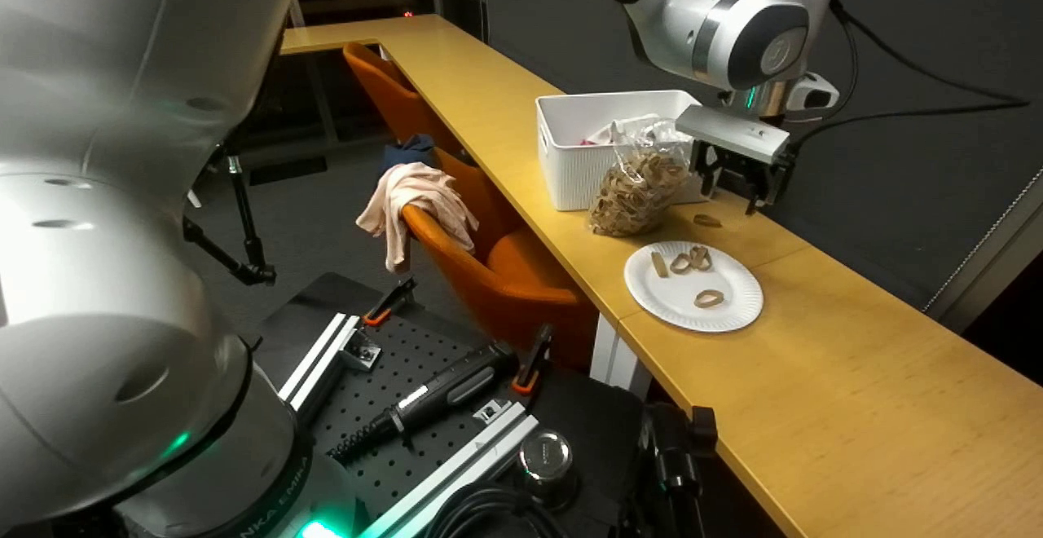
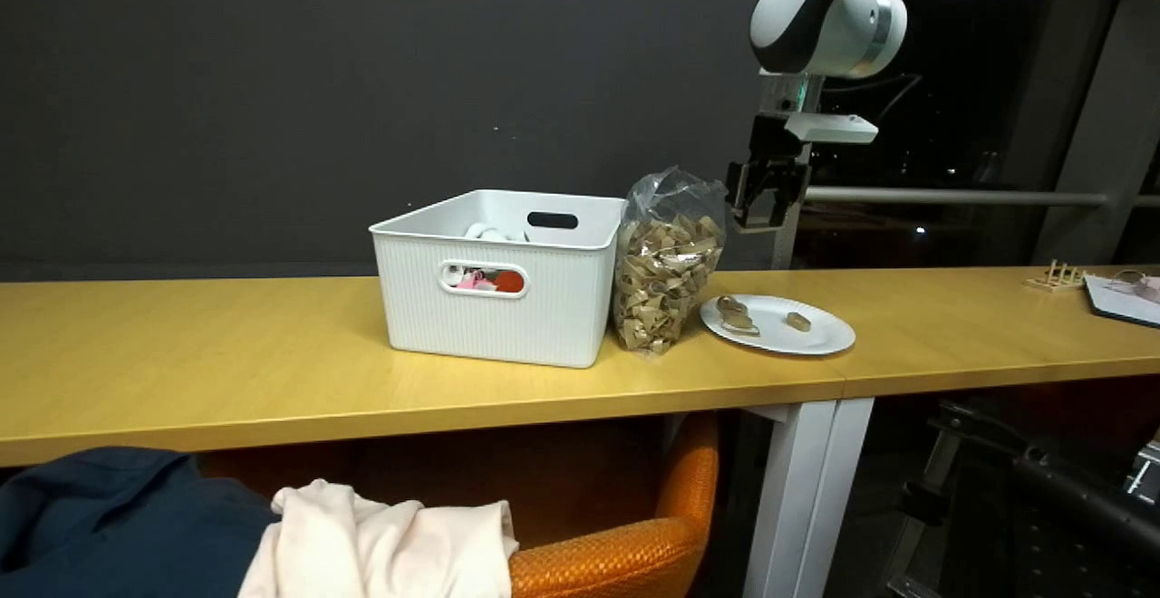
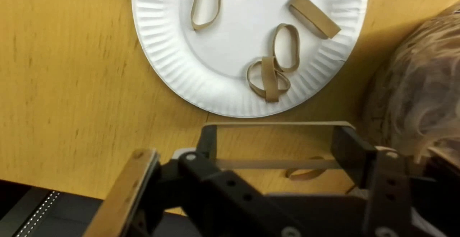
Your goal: Remove some rubber bands from the plastic bag and then put them on the white plate
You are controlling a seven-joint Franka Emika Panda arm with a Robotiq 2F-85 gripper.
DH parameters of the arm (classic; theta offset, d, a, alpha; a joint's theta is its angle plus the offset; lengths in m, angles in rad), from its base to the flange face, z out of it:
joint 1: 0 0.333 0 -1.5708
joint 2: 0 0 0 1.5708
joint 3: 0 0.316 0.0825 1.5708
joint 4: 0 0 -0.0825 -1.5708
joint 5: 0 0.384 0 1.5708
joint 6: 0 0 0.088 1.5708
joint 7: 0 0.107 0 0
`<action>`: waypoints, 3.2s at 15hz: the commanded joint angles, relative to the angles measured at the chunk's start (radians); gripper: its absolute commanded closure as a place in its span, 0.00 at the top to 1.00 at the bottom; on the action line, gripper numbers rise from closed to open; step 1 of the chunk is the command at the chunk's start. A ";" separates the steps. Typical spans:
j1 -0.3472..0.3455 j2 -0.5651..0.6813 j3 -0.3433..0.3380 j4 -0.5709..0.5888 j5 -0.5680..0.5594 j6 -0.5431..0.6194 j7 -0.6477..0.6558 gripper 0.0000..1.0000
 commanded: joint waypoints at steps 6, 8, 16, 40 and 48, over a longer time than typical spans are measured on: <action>-0.005 -0.018 0.035 0.008 0.037 -0.130 -0.019 0.53; -0.006 -0.004 0.037 0.012 0.037 -0.137 -0.017 0.38; -0.021 0.082 0.031 0.046 0.033 -0.157 -0.014 0.00; 0.103 -0.166 0.086 -0.040 -0.028 0.100 -0.207 0.00; 0.122 -0.051 0.089 0.036 -0.035 0.040 -0.182 0.06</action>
